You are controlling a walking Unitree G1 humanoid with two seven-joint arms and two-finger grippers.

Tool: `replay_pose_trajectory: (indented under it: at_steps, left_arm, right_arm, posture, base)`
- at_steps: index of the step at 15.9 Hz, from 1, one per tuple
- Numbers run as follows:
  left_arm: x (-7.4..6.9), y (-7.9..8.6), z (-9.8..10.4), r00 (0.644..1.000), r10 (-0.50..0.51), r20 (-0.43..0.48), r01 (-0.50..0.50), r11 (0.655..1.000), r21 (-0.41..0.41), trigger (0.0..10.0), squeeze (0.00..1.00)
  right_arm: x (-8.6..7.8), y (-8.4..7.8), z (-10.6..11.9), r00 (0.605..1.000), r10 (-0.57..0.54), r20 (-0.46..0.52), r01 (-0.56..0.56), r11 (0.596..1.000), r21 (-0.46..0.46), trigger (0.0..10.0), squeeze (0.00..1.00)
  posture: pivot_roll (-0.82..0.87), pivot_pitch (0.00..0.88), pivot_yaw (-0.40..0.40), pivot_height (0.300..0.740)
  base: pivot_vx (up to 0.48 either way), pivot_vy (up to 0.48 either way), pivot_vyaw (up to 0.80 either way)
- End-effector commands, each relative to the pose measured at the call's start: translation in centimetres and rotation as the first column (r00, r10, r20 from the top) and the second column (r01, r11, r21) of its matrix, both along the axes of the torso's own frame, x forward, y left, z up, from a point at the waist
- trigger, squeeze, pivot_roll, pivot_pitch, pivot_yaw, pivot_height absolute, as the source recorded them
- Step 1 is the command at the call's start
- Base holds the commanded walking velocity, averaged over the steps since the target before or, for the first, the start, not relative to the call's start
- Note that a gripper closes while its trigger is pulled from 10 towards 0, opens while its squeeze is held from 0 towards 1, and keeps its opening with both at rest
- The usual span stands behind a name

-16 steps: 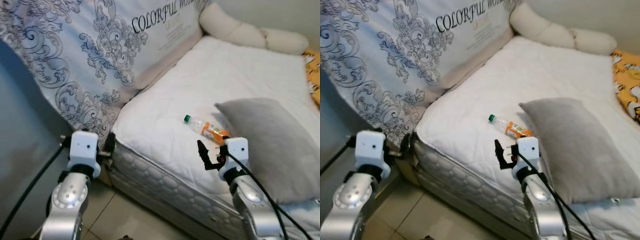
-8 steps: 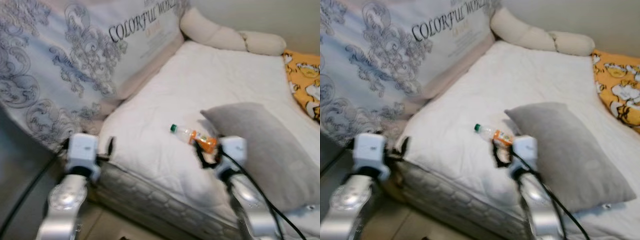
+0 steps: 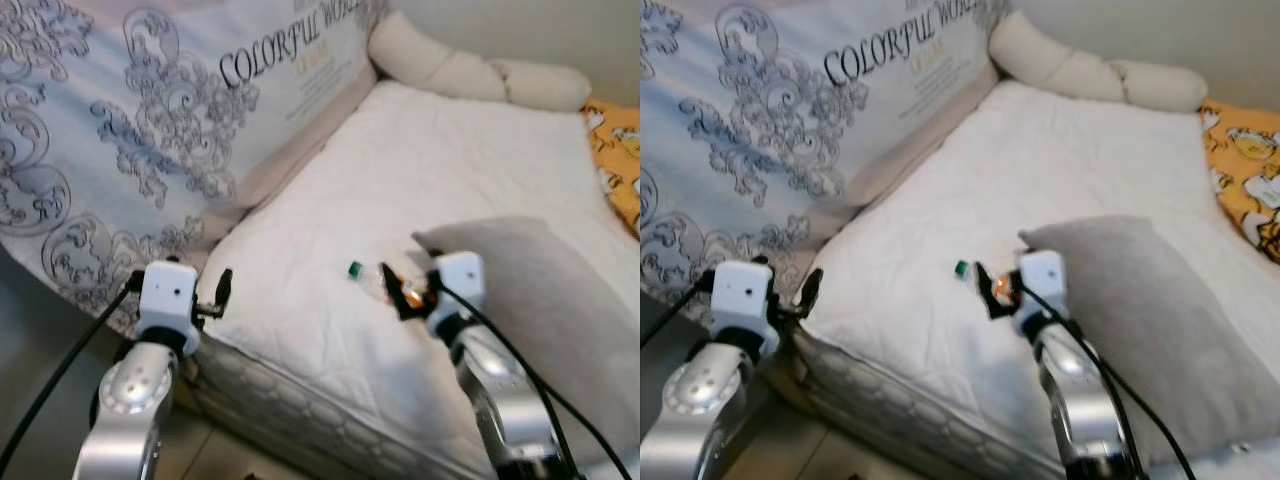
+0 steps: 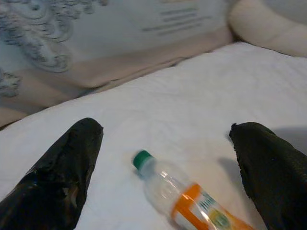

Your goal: Clean up the room

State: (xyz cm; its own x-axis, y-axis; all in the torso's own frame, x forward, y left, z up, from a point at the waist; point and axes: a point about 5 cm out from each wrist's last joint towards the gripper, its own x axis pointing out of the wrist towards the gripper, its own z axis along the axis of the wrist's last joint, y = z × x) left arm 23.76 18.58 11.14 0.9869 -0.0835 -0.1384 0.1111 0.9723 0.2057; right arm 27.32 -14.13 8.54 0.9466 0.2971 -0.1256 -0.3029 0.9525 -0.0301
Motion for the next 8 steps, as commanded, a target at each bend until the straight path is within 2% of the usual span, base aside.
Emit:
replay_pose_trajectory:
  at_steps: [1, 2, 3, 6, 8]
  left_arm:
    - [0.1, -0.9, 0.1, 0.998, -0.058, -0.008, 0.058, 0.998, 0.001, 10.0, 0.0]
    - [0.1, -1.2, 0.2, 0.993, -0.116, -0.022, 0.116, 0.993, -0.002, 10.0, 0.0]
    - [0.1, -1.4, 0.2, 0.99, -0.137, -0.027, 0.137, 0.991, -0.011, 10.0, 0.0]
    - [0.0, -2.8, 0.3, 0.937, -0.339, -0.082, 0.333, 0.94, -0.078, 10.0, 0.0]
    - [0.6, -3.1, 0.6, 0.911, -0.403, -0.09, 0.401, 0.915, -0.045, 10.0, 0.0]
  right_arm:
    - [-0.1, -0.8, -0.8, 0.999, 0.001, -0.048, -0.003, 0.999, -0.037, 10.0, 0.0]
    - [0.3, -0.7, -1.1, 0.994, 0.073, -0.075, -0.081, 0.992, -0.098, 10.0, 0.0]
    - [0.4, -0.7, -1.2, 0.993, 0.085, -0.081, -0.094, 0.989, -0.113, 10.0, 0.0]
    - [2.6, -1.4, -1.6, 0.977, 0.11, -0.181, -0.145, 0.97, -0.193, 10.0, 0.0]
    - [4.3, -2.0, -1.9, 0.968, 0.121, -0.222, -0.19, 0.927, -0.323, 10.0, 0.0]
  posture:
    - [0.08, 0.0, 0.005, 0.74]
    - [0.08, 0.0, 0.012, 0.74]
    - [0.08, 0.0, 0.013, 0.74]
    - [0.07, 0.0, 0.022, 0.74]
    - [0.07, 0.0, 0.03, 0.74]
  base:
    - [0.0, 0.0, 0.0]
    - [0.0, 0.0, 0.0]
    - [0.0, 0.0, 0.0]
    - [0.0, 0.0, 0.0]
    - [0.0, 0.0, 0.0]
